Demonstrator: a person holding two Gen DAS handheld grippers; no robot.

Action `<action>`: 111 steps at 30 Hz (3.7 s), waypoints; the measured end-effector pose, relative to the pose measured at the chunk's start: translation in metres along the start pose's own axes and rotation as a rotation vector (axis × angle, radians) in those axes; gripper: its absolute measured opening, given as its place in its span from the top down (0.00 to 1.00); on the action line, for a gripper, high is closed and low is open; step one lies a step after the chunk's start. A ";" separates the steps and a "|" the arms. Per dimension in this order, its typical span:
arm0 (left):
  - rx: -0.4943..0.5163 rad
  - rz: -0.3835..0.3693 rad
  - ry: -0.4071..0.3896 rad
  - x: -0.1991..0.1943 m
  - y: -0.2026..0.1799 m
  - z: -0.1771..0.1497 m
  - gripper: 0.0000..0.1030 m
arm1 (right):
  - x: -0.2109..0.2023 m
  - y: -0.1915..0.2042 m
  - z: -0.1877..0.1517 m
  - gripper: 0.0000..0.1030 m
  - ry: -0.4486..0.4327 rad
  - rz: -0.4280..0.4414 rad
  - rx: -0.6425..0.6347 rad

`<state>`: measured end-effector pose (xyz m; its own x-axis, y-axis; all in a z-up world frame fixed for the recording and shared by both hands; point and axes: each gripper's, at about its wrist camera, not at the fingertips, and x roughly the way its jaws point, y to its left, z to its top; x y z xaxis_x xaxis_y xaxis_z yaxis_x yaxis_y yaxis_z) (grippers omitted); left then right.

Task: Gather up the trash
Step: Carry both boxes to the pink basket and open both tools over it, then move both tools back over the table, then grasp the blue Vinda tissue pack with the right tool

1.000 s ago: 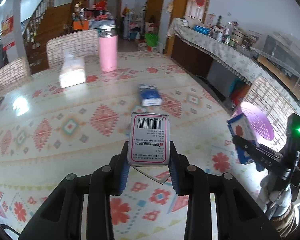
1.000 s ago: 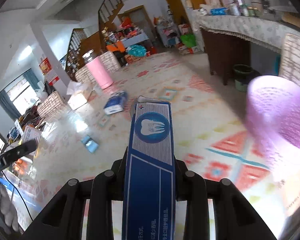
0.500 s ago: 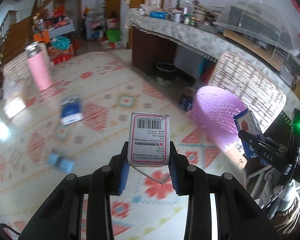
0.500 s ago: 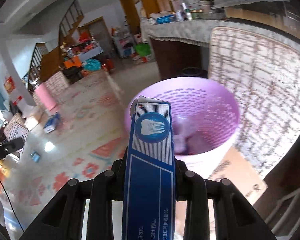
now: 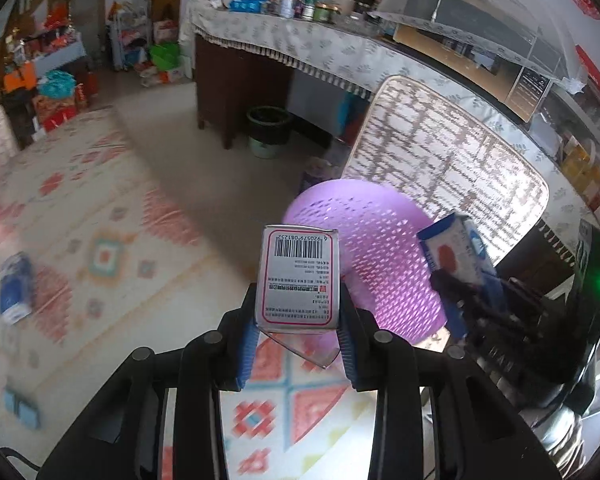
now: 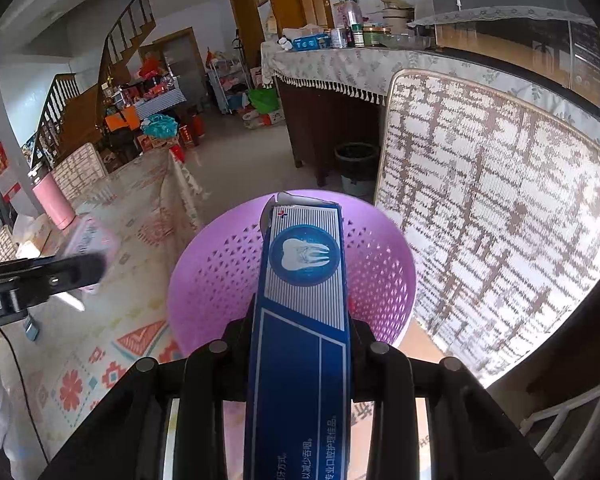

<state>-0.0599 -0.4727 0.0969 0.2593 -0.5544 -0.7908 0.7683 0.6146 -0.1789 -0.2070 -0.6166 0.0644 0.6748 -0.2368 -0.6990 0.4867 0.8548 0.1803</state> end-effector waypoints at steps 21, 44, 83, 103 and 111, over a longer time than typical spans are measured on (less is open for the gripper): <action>0.028 -0.018 -0.014 -0.037 -0.008 -0.026 0.33 | 0.002 0.008 -0.006 0.38 0.001 0.067 0.048; -0.291 0.193 -0.113 -0.153 0.173 -0.150 0.31 | -0.023 0.169 -0.056 0.31 0.043 0.199 -0.154; -0.761 0.230 -0.156 -0.170 0.377 -0.224 0.31 | 0.136 0.438 -0.003 0.14 0.136 0.146 -0.456; -0.783 0.191 -0.149 -0.170 0.378 -0.226 0.31 | 0.154 0.448 -0.022 0.46 0.199 0.054 -0.525; -0.772 0.174 -0.126 -0.166 0.373 -0.226 0.30 | 0.071 0.442 -0.091 0.46 0.289 0.261 -0.612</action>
<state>0.0514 -0.0244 0.0285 0.4381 -0.4454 -0.7808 0.1008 0.8875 -0.4496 0.0058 -0.2140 0.0313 0.5118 0.0701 -0.8562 -0.1250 0.9921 0.0065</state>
